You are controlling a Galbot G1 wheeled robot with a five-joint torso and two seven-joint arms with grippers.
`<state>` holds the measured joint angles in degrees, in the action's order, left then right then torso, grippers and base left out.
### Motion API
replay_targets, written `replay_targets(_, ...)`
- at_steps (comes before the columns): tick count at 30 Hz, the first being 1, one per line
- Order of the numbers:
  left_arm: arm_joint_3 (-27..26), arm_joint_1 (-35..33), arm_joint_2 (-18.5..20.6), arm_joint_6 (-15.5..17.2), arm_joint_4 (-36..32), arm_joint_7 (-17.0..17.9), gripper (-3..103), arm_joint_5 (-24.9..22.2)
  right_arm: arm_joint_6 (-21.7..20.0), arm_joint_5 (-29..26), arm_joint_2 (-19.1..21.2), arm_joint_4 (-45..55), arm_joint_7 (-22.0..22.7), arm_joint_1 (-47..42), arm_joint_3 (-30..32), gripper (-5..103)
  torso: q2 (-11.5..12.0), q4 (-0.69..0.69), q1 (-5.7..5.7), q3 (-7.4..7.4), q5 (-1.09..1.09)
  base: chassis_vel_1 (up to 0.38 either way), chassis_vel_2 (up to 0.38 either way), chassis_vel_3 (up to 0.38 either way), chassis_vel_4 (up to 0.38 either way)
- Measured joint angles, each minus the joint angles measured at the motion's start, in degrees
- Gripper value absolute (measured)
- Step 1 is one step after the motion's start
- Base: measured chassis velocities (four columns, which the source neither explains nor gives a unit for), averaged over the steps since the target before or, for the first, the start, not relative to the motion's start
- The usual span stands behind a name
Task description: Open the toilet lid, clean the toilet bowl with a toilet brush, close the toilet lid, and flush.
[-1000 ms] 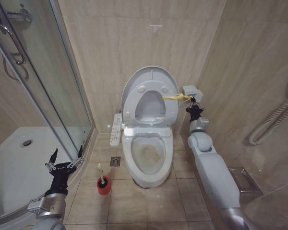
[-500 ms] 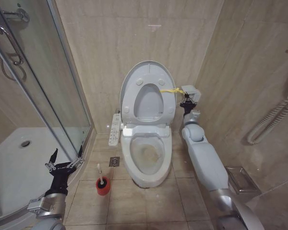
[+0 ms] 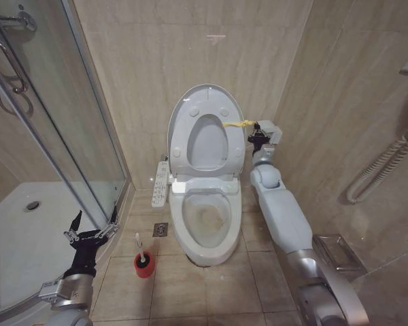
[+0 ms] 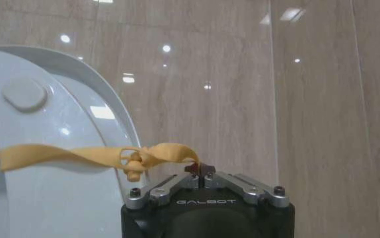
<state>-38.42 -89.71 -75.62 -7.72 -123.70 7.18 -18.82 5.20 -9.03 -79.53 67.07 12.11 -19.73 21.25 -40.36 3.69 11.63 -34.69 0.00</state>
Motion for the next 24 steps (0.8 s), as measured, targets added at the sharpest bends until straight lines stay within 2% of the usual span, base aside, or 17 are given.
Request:
replay_targets(17,0.0,0.0,0.0,0.0,0.0,0.0,100,0.0,0.14,0.4,0.47,0.6,0.38,-0.41,-0.32,1,0.0,-0.02,0.0,0.01,-0.01,0.0,0.0,0.0,0.0)
replay_targets(23,0.0,-0.01,0.0,0.0,0.0,0.0,100,0.0,-1.34,-0.4,1.06,2.84,1.8,-1.38,-0.74,1,0.0,-0.02,0.0,0.01,0.0,0.0,0.0,0.0,0.0)
replay_targets(24,0.0,0.0,0.0,0.0,0.0,0.0,100,0.0,-1.8,-0.57,1.14,3.31,2.17,-1.48,-0.79,4,0.0,-0.02,0.0,0.01,0.0,0.0,0.0,0.0,0.0)
